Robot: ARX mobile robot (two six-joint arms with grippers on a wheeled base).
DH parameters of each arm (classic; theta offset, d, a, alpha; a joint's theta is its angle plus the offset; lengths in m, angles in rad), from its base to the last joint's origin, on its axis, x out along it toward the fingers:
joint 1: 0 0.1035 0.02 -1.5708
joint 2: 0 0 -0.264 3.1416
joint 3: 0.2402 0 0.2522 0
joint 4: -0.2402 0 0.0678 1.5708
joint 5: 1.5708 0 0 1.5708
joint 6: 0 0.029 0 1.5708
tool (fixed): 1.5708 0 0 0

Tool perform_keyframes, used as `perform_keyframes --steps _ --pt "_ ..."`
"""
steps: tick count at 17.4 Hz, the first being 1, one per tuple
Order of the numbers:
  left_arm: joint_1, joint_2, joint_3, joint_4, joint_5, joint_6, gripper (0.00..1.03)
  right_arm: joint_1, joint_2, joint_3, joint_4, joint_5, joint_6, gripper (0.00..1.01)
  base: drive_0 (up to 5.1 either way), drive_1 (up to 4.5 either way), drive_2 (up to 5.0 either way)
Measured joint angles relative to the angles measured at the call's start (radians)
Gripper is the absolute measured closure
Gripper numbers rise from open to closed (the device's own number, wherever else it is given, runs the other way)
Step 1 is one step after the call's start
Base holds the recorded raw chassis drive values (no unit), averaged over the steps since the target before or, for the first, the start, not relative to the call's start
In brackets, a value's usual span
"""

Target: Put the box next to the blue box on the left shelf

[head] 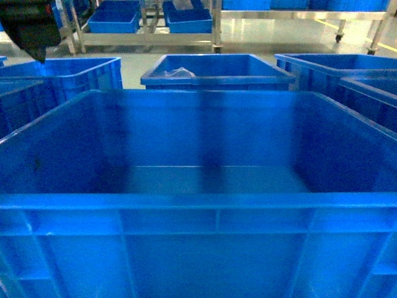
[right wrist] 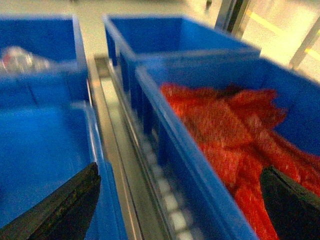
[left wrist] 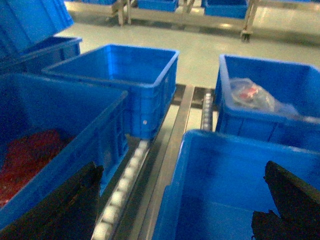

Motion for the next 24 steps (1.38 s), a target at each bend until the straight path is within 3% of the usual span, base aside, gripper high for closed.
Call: perform_keyframes --steps 2,7,8,9,10,11,13,15,16,18,19,20,21,24 --pt "-0.009 -0.019 -0.006 0.031 -0.001 0.029 0.05 0.012 -0.046 -0.022 0.104 0.019 -0.023 0.03 0.0 0.00 0.0" --pt "-0.013 -0.036 -0.024 0.000 -0.007 0.044 0.05 0.015 -0.043 -0.052 0.102 0.020 -0.037 0.03 0.0 0.00 0.0" --pt "0.001 -0.036 -0.046 0.086 0.045 0.060 0.09 0.001 -0.043 -0.077 0.200 -0.047 -0.055 0.07 0.0 0.00 0.0" --pt "0.036 -0.066 -0.114 0.201 0.186 0.095 0.19 -0.031 -0.068 -0.146 0.338 -0.212 -0.072 0.18 0.0 0.00 0.0" --pt "0.077 -0.130 -0.209 0.263 0.288 0.113 0.32 -0.065 -0.121 -0.243 0.423 -0.343 -0.085 0.30 0.0 0.00 0.0" --pt "0.112 -0.176 -0.274 0.281 0.340 0.124 0.45 -0.089 -0.167 -0.310 0.447 -0.411 -0.087 0.43 0.0 0.00 0.0" --pt "0.153 -0.255 -0.379 0.290 0.405 0.131 0.70 -0.117 -0.244 -0.406 0.459 -0.467 -0.096 0.69 0.0 0.00 0.0" --pt "0.197 -0.336 -0.449 0.287 0.441 0.131 0.95 -0.150 -0.324 -0.479 0.456 -0.486 -0.100 0.94 0.0 0.00 0.0" --pt "0.214 -0.377 -0.481 0.277 0.459 0.132 1.01 -0.161 -0.372 -0.516 0.441 -0.504 -0.103 0.99 0.0 0.00 0.0" --pt "0.245 -0.461 -0.537 0.243 0.494 0.132 1.01 -0.186 -0.453 -0.568 0.409 -0.531 -0.104 0.99 0.0 0.00 0.0" --pt "0.258 -0.502 -0.558 0.221 0.506 0.132 1.01 -0.244 -0.498 -0.591 0.386 -0.594 -0.104 0.99 0.0 0.00 0.0" --pt "0.281 -0.544 -0.575 0.200 0.533 0.132 1.01 -0.269 -0.539 -0.606 0.362 -0.596 -0.103 0.99 0.0 0.00 0.0" --pt "0.344 -0.585 -0.591 0.174 0.595 0.132 1.01 -0.267 -0.582 -0.623 0.338 -0.605 -0.104 0.99 0.0 0.00 0.0" --pt "0.350 -0.696 -0.625 0.098 0.603 0.132 1.01 -0.262 -0.700 -0.657 0.253 -0.608 -0.104 0.99 0.0 0.00 0.0"
